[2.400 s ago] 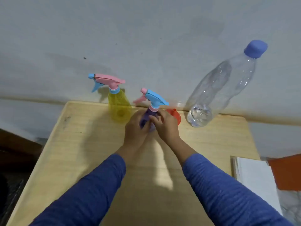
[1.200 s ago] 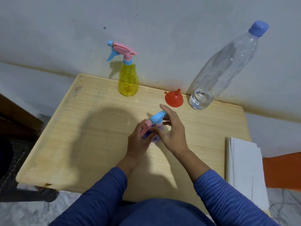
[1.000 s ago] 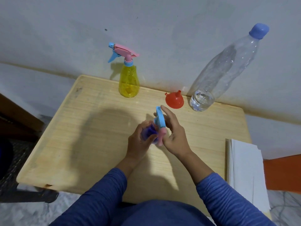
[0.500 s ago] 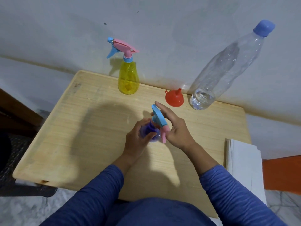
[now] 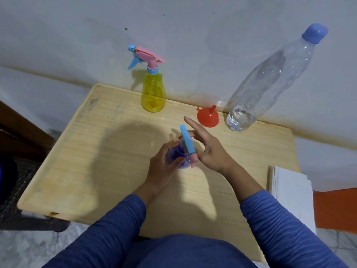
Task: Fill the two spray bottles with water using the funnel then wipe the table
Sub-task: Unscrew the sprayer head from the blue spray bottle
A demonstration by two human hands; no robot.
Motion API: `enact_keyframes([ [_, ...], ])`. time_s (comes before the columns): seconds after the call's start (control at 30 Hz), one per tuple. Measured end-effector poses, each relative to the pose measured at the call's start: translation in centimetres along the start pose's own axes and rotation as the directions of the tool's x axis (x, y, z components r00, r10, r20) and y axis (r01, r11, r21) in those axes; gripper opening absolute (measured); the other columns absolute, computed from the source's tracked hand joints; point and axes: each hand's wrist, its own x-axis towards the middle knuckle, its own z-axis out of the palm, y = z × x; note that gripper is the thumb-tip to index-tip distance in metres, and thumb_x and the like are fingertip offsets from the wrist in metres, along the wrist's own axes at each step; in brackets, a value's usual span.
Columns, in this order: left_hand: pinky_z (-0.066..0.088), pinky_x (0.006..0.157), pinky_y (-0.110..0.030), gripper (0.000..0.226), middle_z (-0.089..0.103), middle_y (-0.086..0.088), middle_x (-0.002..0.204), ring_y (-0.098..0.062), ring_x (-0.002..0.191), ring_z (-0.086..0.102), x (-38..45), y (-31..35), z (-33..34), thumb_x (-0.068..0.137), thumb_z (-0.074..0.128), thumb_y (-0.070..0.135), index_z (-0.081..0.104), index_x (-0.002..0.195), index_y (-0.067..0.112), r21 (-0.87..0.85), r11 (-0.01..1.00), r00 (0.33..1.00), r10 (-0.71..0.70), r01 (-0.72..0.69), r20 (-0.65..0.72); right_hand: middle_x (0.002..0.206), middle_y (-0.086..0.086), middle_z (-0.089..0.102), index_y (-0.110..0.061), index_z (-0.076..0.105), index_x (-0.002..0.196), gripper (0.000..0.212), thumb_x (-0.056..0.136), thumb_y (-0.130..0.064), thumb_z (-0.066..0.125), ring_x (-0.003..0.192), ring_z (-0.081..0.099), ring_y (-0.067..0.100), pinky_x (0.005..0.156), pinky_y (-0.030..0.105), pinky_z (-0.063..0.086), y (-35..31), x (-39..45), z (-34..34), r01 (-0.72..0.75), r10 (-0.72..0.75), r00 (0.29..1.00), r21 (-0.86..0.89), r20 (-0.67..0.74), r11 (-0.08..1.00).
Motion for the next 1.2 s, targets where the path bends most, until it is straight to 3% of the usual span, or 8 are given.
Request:
enact_keyframes([
  [0.1,0.046,0.081,-0.009,0.043,0.058,0.027,0.107,0.008,0.099,0.058,0.0,0.1,-0.1,0.075,0.074,0.039,0.050,0.111,0.039,-0.022,1.000,1.000,-0.005,0.005,-0.001,0.127,-0.005,0.054,-0.038,0.032,0.137,0.064,0.083,-0.058,0.058,0.117,0.058,0.020,0.097,0.035,0.050,-1.5,0.2,-0.1,0.035,-0.032,0.999,0.123,-0.031,0.992],
  [0.27,0.037,0.089,-0.003,0.043,0.050,0.032,0.114,0.025,0.103,0.047,0.0,-0.2,0.1,0.076,0.076,0.020,0.053,0.110,0.033,-0.039,0.999,1.000,-0.020,0.019,-0.024,0.118,-0.013,0.060,-0.042,0.045,0.130,0.060,0.080,-0.016,0.068,0.104,0.063,0.023,0.093,0.054,0.048,-3.5,1.4,-2.0,0.088,-0.060,0.967,0.104,-0.247,0.991],
  [0.4,0.037,0.093,-0.005,0.043,0.047,0.035,0.115,0.026,0.105,0.045,0.1,-0.4,0.1,0.076,0.076,0.020,0.053,0.109,0.036,-0.032,0.999,1.000,-0.024,0.024,-0.016,0.096,-0.008,0.060,-0.025,0.049,0.129,0.055,0.077,-0.019,0.067,0.080,0.057,0.001,0.068,0.022,0.048,-6.3,2.6,-4.4,0.128,-0.107,0.881,0.014,-0.462,0.992],
  [0.53,0.037,0.093,-0.004,0.043,0.048,0.029,0.118,0.025,0.106,0.044,0.1,-0.4,0.1,0.077,0.076,0.021,0.054,0.111,0.032,-0.024,1.000,1.000,-0.020,0.020,-0.014,0.081,-0.011,0.061,-0.029,0.051,0.124,0.050,0.078,-0.024,0.069,0.075,0.058,0.001,0.068,0.015,0.044,-6.4,3.3,-6.4,-0.017,-0.066,0.800,-0.132,-0.596,0.991],
  [0.63,0.036,0.091,-0.002,0.042,0.046,0.034,0.116,0.026,0.105,0.044,0.1,-0.4,0.1,0.076,0.076,0.021,0.054,0.111,0.033,-0.030,0.999,1.000,-0.019,0.019,-0.012,0.075,-0.005,0.060,-0.027,0.053,0.123,0.049,0.077,-0.028,0.069,0.072,0.057,0.010,0.060,0.007,0.037,-3.7,3.1,-6.5,-0.250,0.088,0.813,-0.210,-0.576,0.945],
  [0.83,0.041,0.097,-0.014,0.043,0.047,0.035,0.116,0.012,0.113,0.048,0.1,-0.3,0.0,0.076,0.076,0.026,0.051,0.106,0.045,-0.029,1.000,1.000,-0.004,0.004,-0.010,0.081,0.005,0.067,-0.022,0.050,0.126,0.050,0.081,-0.035,0.066,0.083,0.063,0.026,0.065,0.025,0.037,4.8,-0.3,-2.7,-0.539,0.365,0.794,-0.285,-0.486,0.793],
  [1.07,0.040,0.096,-0.013,0.043,0.050,0.019,0.122,0.001,0.116,0.048,0.1,0.0,0.1,0.076,0.075,0.024,0.051,0.110,0.037,-0.007,1.000,1.000,-0.011,0.011,-0.021,0.094,0.005,0.066,-0.018,0.049,0.127,0.062,0.073,-0.040,0.071,0.094,0.058,0.026,0.064,0.027,0.038,8.0,-2.7,0.0,-0.625,0.481,0.763,-0.307,-0.431,0.718],
  [1.2,0.041,0.093,-0.010,0.044,0.050,0.026,0.118,0.003,0.114,0.049,0.1,-0.1,0.1,0.076,0.075,0.024,0.051,0.111,0.036,-0.007,1.000,1.000,-0.006,0.006,-0.015,0.108,0.005,0.058,-0.019,0.056,0.122,0.060,0.069,-0.045,0.072,0.104,0.055,0.022,0.072,0.028,0.042,7.4,-2.6,0.2,-0.652,0.485,0.746,-0.351,-0.457,0.672],
])
